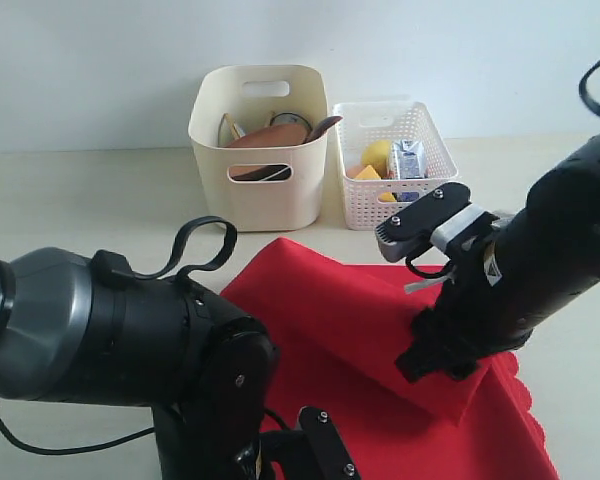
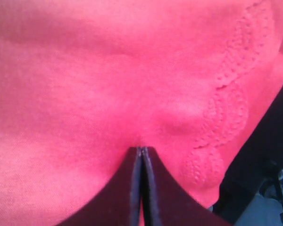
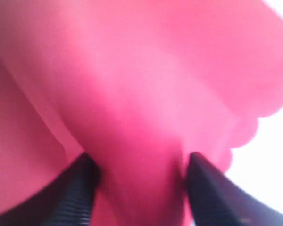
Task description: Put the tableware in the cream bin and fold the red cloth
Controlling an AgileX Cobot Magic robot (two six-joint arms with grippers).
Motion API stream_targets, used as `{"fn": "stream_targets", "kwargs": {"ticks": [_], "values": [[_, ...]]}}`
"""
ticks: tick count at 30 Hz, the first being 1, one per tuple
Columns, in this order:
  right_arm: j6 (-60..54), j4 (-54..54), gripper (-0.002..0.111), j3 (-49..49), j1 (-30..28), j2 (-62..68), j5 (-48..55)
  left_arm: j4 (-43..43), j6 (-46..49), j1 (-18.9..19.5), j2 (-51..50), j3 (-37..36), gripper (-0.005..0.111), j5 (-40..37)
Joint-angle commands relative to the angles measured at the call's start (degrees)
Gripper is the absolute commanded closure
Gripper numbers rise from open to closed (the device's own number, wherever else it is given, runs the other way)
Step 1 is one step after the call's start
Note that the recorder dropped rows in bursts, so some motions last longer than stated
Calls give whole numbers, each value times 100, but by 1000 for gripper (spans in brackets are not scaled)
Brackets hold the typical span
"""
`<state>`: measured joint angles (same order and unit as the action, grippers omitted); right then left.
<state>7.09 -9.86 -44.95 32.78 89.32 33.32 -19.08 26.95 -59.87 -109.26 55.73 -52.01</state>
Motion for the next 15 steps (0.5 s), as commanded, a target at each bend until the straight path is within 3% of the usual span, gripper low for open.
{"fn": "stream_targets", "kwargs": {"ticks": [1,4,8,15], "values": [[2038,-2366,86,-8,23,97,-67,251,-5,-8,-65,-114,107,-224],[3007,-3605,108,-18,12,97,-8,251,-5,-8,-65,-114,107,-249],[3768,-4916,108,-199,-44,150,20,251,-5,-8,-65,-114,107,-273],[3254,-4739,108,-1015,-611,685,-5,251,-5,-8,-65,-114,107,-261]]}}
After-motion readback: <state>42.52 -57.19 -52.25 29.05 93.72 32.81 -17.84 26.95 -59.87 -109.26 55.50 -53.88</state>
